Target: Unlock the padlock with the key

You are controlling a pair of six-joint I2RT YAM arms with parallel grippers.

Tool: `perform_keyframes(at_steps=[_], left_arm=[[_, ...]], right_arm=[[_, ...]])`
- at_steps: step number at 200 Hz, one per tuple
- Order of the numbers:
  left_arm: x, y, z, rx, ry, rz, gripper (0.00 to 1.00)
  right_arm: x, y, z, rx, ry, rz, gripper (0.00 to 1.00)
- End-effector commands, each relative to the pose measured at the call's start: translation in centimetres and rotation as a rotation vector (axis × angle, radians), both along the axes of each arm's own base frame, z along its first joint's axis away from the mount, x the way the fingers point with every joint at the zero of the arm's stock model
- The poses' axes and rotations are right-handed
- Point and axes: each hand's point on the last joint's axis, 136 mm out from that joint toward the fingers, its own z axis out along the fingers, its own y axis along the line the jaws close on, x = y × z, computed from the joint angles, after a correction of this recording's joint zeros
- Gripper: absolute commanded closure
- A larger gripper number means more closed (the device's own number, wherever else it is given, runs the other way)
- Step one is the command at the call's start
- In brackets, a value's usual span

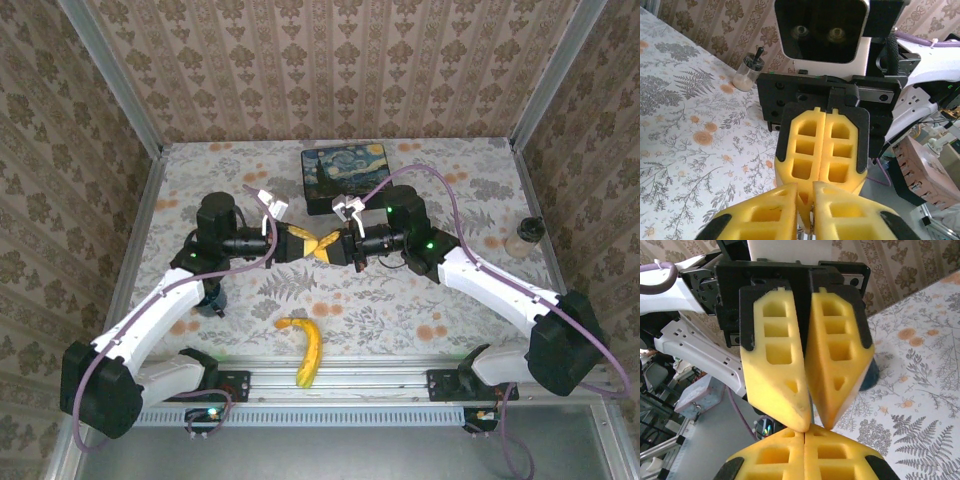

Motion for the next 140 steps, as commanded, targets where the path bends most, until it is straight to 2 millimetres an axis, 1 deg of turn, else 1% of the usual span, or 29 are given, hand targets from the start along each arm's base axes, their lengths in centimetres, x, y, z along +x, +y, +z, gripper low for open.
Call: perform_keyframes(at_steps=[1,10,46,63,74,81,91,100,108,124,139,140], left_arm=[[-0.4,-0.2,0.0,-0.01,0.004,-0.032,0.95],[-0.4,-0.2,-0.2,-0.002,0.012,-0.032,1.0],[-0.3,0.4,-0.9,0.055,0.015,0.026,1.0],[0.7,0.8,-1.3,0.106,0.02,0.114,1.0],[1.8,1.3,-1.6,0.142,0.027,0.199,1.0],[2.5,1.5,-1.7,0.154,0.036,0.241,1.0],[3.2,1.6,-1.5,0.155,0.05,0.287,1.0],[3.7,1.7,-1.3,0.153,0.066,0.32,1.0],[4.2,1.9,-1.2,0.151,0.076,0.35,1.0],[5.1,2.3,-1.1,0.156,0.093,0.412,1.0],[5.7,2.5,-1.2,0.165,0.118,0.449,1.0],[6.0,2.7,-1.3,0.168,0.117,0.466,1.0]], right_arm=[[-0.2,0.3,0.8,0.023,-0.024,0.013,1.0],[0.0,0.3,0.8,0.021,-0.026,0.005,1.0],[0.8,0.1,0.7,0.006,-0.035,-0.052,1.0],[1.6,0.0,0.6,-0.005,-0.037,-0.101,1.0],[2.3,-0.2,0.4,-0.015,-0.035,-0.143,1.0],[2.7,-0.3,0.4,-0.02,-0.033,-0.173,0.98],[3.4,-0.3,0.2,-0.028,-0.025,-0.212,0.91],[3.9,-0.3,0.1,-0.029,-0.019,-0.234,0.9],[4.1,-0.3,0.0,-0.032,-0.014,-0.249,0.86],[4.5,-0.2,-0.1,-0.036,-0.013,-0.265,0.81],[4.9,-0.2,-0.2,-0.042,-0.018,-0.289,0.79],[4.9,-0.2,-0.3,-0.042,-0.017,-0.291,0.79]])
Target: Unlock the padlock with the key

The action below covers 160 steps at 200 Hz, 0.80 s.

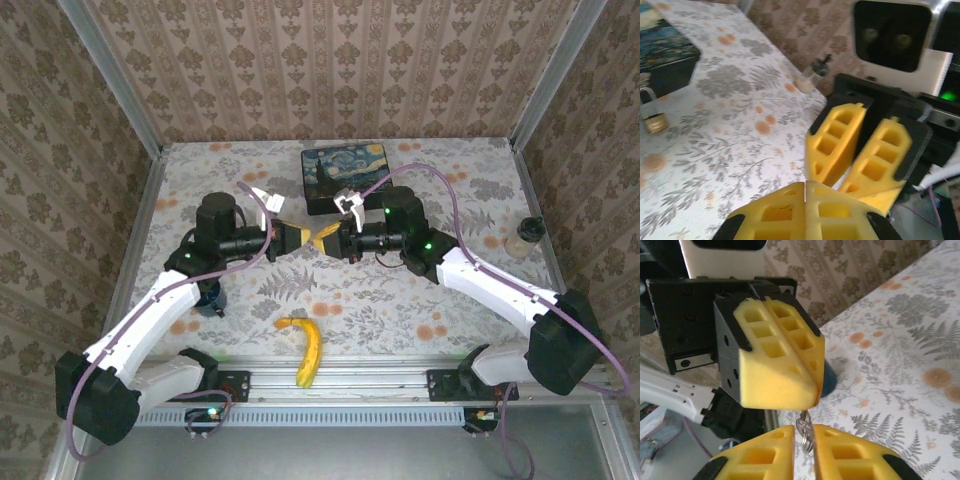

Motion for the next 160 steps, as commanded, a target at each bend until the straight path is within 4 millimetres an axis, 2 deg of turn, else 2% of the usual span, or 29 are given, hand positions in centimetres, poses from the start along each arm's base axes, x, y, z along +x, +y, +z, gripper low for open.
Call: perform_keyframes(at_steps=[1,23,36,45,61,84,103,108,131,160], left_arm=[[2.2,1.3,0.6,0.022,0.029,0.157,1.0],[3.8,2.4,0.0,0.022,0.078,0.265,1.0],[4.5,2.8,-0.4,0.0,0.129,0.321,1.0],[5.7,4.0,-0.5,-0.023,0.166,0.384,1.0],[6.4,4.5,-0.9,-0.047,0.226,0.437,1.0],[7.1,5.1,-1.8,-0.054,0.307,0.488,1.0],[7.2,5.3,-2.4,-0.063,0.364,0.514,1.0],[7.2,5.3,-2.5,-0.064,0.377,0.522,1.0],[7.2,5.5,-3.0,-0.059,0.413,0.539,1.0],[7.0,5.4,-3.4,-0.067,0.445,0.542,1.0]], right_arm=[[1.4,0.0,0.8,0.011,-0.032,-0.072,0.78],[2.5,-0.4,0.5,-0.017,-0.039,-0.147,0.71],[3.3,-0.8,-0.3,-0.078,-0.064,-0.235,0.71],[3.9,-1.1,-1.0,-0.152,-0.095,-0.315,0.72],[4.7,-1.6,-1.7,-0.258,-0.164,-0.437,0.71],[5.2,-1.4,-1.7,-0.315,-0.238,-0.526,0.66],[5.4,-0.6,-0.7,-0.338,-0.314,-0.562,0.65],[5.6,0.0,-1.7,-0.37,-0.328,-0.558,0.65],[5.3,2.2,-1.3,-0.414,-0.434,-0.534,0.63],[5.4,4.6,-2.0,-0.475,-0.505,-0.478,0.61]])
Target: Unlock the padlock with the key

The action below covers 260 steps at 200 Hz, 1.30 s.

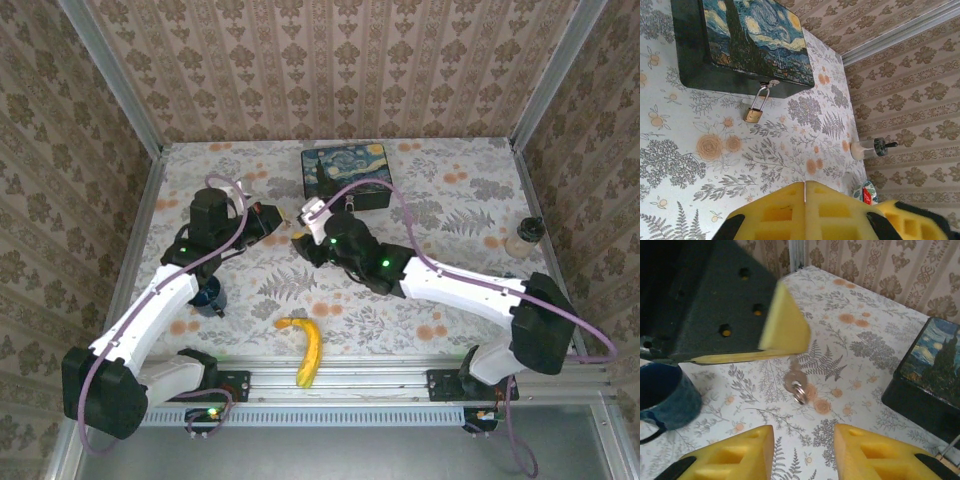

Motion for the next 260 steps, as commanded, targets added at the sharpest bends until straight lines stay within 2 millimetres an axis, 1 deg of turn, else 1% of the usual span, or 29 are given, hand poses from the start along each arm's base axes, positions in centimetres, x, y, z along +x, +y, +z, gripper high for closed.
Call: perform_keyframes(at_steps=[1,11,25,52,89,126,139,171,194,236,240,260], left_arm=[[-0.1,0.3,-0.7,-0.018,0.066,0.032,1.0],[-0.2,0.2,-0.7,-0.022,0.067,0.029,1.0],[-0.3,0.2,-0.8,-0.024,0.071,0.027,1.0],[-0.7,0.0,-0.6,-0.025,0.073,0.008,1.0],[-1.8,-0.4,-0.4,-0.033,0.084,-0.03,1.0],[-2.3,-0.4,-0.2,-0.033,0.082,-0.04,1.0],[-2.5,-0.5,-0.1,-0.034,0.078,-0.048,1.0],[-2.8,-0.6,-0.2,-0.035,0.082,-0.062,1.0],[-2.8,-0.6,-0.2,-0.038,0.075,-0.064,1.0],[-2.5,-0.6,0.3,-0.062,0.053,-0.057,1.0],[-2.4,-0.5,0.4,-0.066,0.05,-0.054,0.97],[-2.0,-0.3,1.1,-0.102,0.02,-0.033,0.74]], right_arm=[[1.1,1.0,1.0,-0.087,-0.113,-0.015,0.61],[1.1,1.6,0.9,-0.106,-0.126,-0.006,0.6],[1.2,2.3,0.8,-0.12,-0.14,0.004,0.57],[1.8,2.9,0.6,-0.137,-0.16,-0.002,0.54],[3.0,3.0,0.9,-0.165,-0.204,-0.039,0.54],[3.8,3.7,-0.1,-0.207,-0.215,-0.037,0.56],[4.0,3.9,-0.4,-0.215,-0.215,-0.037,0.61],[4.0,4.3,-0.4,-0.211,-0.216,-0.027,0.86],[4.0,4.3,-0.3,-0.208,-0.212,-0.026,1.0],[3.7,3.9,-0.8,-0.199,-0.184,-0.015,1.0],[3.6,3.8,-0.9,-0.195,-0.178,-0.012,1.0],[3.5,3.2,-1.5,-0.148,-0.129,0.001,1.0]])
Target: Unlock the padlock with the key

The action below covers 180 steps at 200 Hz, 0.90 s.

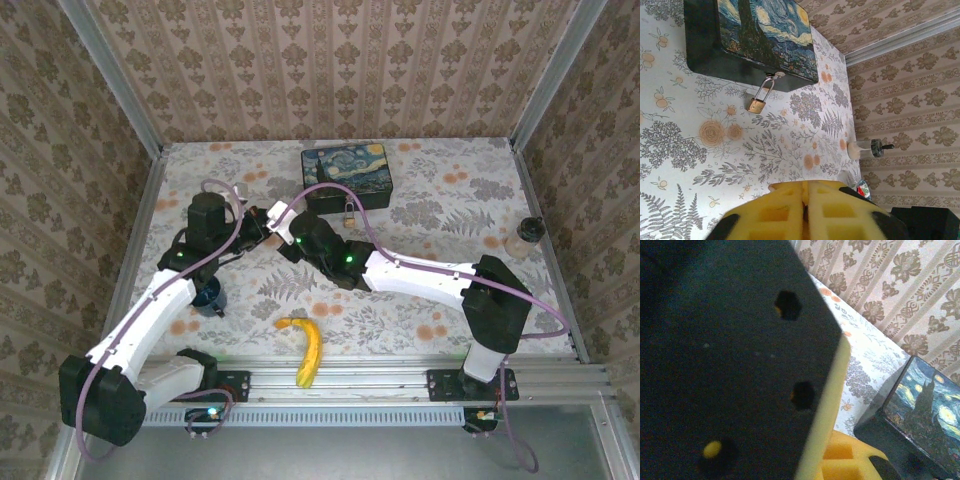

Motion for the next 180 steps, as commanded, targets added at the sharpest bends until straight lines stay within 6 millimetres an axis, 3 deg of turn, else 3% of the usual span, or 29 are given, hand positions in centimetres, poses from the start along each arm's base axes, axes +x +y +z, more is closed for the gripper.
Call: perform_keyframes(at_steps=[1,18,68,94,130,180], left_arm=[[-1.0,-0.7,1.5,-0.074,-0.04,-0.05,0.72],[-0.7,-0.5,2.4,-0.105,-0.083,-0.04,0.59],[-0.5,0.2,3.2,-0.08,-0.155,-0.015,0.47],[-0.4,0.8,3.0,-0.05,-0.185,-0.008,0.47],[-1.1,0.9,3.6,0.0,-0.292,-0.061,0.55],[-3.1,-0.7,6.1,-0.016,-0.456,-0.234,0.56]], right_arm=[[0.1,-0.6,0.0,0.06,0.042,0.008,1.0],[0.1,-1.3,-0.4,0.106,0.088,0.011,1.0],[-0.7,-3.5,-0.8,0.268,0.213,0.057,1.0],[-1.7,-4.6,-0.1,0.398,0.305,0.148,1.0],[-4.4,-6.3,2.1,0.569,0.409,0.378,1.0],[-9.9,-7.1,5.4,0.55,0.445,0.641,1.0]])
